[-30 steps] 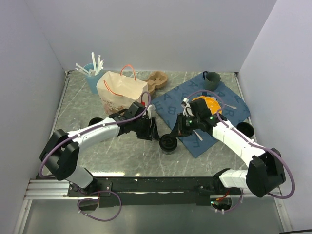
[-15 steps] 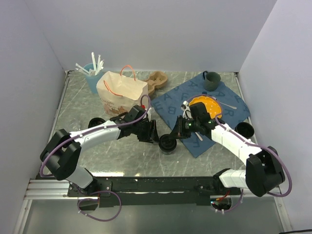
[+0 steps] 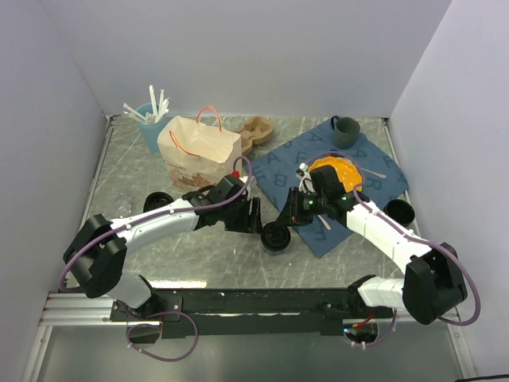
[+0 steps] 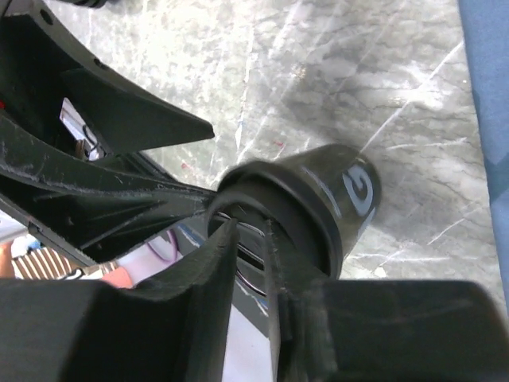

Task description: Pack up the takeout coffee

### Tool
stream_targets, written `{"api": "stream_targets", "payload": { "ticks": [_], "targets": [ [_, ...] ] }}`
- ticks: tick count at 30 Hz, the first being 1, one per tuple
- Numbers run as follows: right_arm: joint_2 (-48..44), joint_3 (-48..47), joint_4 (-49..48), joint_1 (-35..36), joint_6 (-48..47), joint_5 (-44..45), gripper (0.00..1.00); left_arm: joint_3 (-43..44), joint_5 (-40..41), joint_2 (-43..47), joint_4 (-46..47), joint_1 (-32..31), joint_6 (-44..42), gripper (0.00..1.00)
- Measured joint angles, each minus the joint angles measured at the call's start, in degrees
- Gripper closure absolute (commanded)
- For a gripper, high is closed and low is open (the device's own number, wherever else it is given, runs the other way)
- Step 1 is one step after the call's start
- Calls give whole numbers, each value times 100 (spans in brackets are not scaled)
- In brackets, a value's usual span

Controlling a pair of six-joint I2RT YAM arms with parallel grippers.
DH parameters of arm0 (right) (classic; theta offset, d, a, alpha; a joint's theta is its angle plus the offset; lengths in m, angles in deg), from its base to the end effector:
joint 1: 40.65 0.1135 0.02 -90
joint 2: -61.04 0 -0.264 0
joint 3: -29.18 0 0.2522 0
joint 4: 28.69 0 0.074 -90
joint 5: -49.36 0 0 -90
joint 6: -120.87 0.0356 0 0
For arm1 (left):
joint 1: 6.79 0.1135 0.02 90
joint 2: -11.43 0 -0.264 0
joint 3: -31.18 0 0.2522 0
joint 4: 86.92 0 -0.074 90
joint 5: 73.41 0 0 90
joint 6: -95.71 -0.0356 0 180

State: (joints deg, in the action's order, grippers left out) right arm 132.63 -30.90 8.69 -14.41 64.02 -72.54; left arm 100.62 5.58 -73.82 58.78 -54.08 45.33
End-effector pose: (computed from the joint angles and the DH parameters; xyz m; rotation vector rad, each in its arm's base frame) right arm 0.2180 0.1284 0.2351 -0.1198 2.5758 1.1128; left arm 0.2057 -0.2329 0.2243 0.2685 2.6255 -0.8428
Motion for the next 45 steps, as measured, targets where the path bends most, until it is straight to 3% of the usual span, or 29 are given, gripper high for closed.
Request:
{"api": "stream_targets", "payload": {
  "ticks": [7,12,13,15,19,22,29,45],
  "targets": [
    [131,-859,487,2,-181,15,57,1047,127,46,-610,-48,-264,15],
    [103,-1386,787,17,-396,306,40,1322,254,306,-774,-50,-315,10],
    [63,-1388,861,33,-435,420,39,1322,295,361,-831,-50,-323,6],
    [-11,-1386,1080,74,-540,667,26,1307,354,490,-946,-48,-339,1],
    [-118,-1388,1502,522,-761,1263,18,1150,459,968,-1060,-50,-297,3],
    [-127,-1388,1707,984,-835,1613,0,874,614,1587,-1113,-55,-210,3],
    [9,-1497,1878,1633,-868,2173,0,444,1213,2780,-1368,-55,72,3],
    [1198,-2216,2549,2500,-903,3534,6,334,2312,3287,-1965,-55,20,3]
  ]
}}
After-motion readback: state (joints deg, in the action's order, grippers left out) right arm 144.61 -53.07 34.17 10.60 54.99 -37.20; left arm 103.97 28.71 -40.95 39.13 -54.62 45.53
